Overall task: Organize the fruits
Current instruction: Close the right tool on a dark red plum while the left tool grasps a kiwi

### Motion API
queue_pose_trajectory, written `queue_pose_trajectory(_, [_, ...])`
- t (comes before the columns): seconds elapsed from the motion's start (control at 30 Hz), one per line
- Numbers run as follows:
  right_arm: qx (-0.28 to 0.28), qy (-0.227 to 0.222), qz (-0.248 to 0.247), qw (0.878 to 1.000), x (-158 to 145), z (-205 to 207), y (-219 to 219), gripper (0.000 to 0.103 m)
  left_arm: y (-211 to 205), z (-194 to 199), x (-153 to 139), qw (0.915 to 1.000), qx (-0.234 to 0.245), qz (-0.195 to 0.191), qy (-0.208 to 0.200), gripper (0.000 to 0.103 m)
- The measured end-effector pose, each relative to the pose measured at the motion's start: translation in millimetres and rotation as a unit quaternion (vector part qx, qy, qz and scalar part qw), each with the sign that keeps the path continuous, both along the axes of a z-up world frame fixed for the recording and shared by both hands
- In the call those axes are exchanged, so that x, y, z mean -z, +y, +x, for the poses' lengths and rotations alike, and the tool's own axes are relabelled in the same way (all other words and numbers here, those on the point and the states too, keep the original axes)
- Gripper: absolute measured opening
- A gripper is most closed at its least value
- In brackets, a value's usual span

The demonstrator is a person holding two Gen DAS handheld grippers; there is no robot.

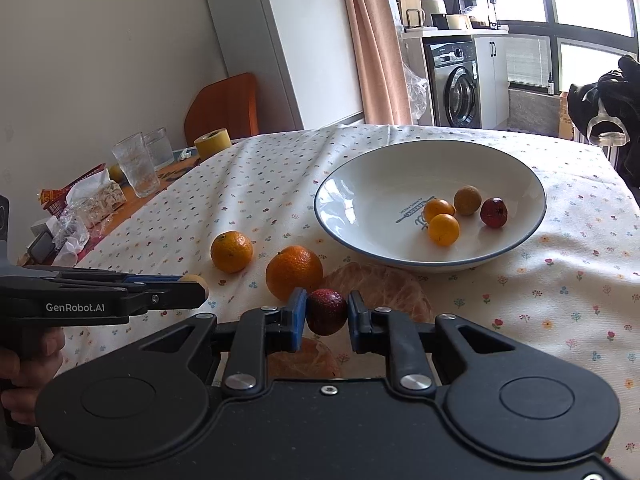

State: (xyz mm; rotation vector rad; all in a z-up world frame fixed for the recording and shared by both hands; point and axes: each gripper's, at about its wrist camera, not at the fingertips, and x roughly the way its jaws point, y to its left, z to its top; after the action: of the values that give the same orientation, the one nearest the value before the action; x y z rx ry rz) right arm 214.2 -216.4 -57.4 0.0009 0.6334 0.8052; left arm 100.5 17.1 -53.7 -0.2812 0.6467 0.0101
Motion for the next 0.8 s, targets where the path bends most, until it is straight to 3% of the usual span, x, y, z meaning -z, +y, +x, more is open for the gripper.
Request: queue_pose_trajectory(0.8, [0.021, -0.039, 0.029, 0.999, -26.5, -0.6, -26.8, 0.02, -19.0, 8.4, -35.6, 0.9988, 0.011, 0.021, -0.042, 0.024])
